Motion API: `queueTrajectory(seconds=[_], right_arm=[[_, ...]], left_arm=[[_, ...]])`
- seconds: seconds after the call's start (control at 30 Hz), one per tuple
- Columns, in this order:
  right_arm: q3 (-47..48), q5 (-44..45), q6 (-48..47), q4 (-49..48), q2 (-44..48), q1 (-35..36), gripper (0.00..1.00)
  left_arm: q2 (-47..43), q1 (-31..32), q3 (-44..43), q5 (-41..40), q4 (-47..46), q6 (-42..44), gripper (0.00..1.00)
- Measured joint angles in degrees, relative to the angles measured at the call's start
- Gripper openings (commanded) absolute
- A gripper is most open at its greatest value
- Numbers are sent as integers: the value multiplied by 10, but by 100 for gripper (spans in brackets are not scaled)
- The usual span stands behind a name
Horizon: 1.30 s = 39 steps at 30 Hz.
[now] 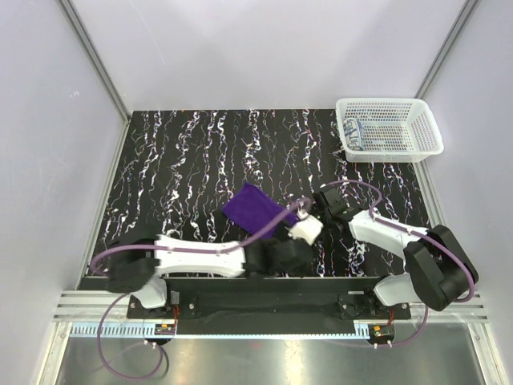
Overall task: Roll the towels
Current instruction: Roll the towel
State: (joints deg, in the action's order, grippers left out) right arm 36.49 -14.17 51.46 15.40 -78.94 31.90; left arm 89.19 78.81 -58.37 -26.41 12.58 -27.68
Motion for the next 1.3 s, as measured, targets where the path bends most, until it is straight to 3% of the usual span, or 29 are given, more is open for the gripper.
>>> queueTrajectory(seconds=[0.17, 0.3, 0.37, 0.53, 0.67, 0.77, 0.9, 1.0, 1.13, 1.3], right_arm=[[1, 0, 0, 8, -1, 2, 21], [1, -1, 0, 9, -1, 3, 21], [1, -2, 0, 10, -1, 3, 21], [1, -3, 0, 10, -1, 3, 20], [1, -3, 2, 10, 1, 3, 20], [-2, -3, 4, 10, 7, 3, 20], [-9, 2, 5, 11, 21, 3, 21], [-11, 4, 7, 16, 32, 3, 25], [-11, 5, 12, 26, 42, 3, 48], [-11, 6, 15, 38, 45, 3, 65]], left_arm=[[124, 37, -47, -98, 71, 13, 80], [169, 40, -59, -140, 121, 10, 73], [181, 40, -72, -154, 139, 7, 63], [195, 40, -90, -167, 154, 7, 49], [197, 39, -90, -168, 155, 9, 22], [197, 37, -90, -167, 155, 12, 10], [196, 30, -89, -157, 148, 19, 0], [181, 21, -72, -139, 130, 23, 0], [136, -4, -35, -88, 94, 25, 0], [102, -26, -7, -39, 70, 26, 0]])
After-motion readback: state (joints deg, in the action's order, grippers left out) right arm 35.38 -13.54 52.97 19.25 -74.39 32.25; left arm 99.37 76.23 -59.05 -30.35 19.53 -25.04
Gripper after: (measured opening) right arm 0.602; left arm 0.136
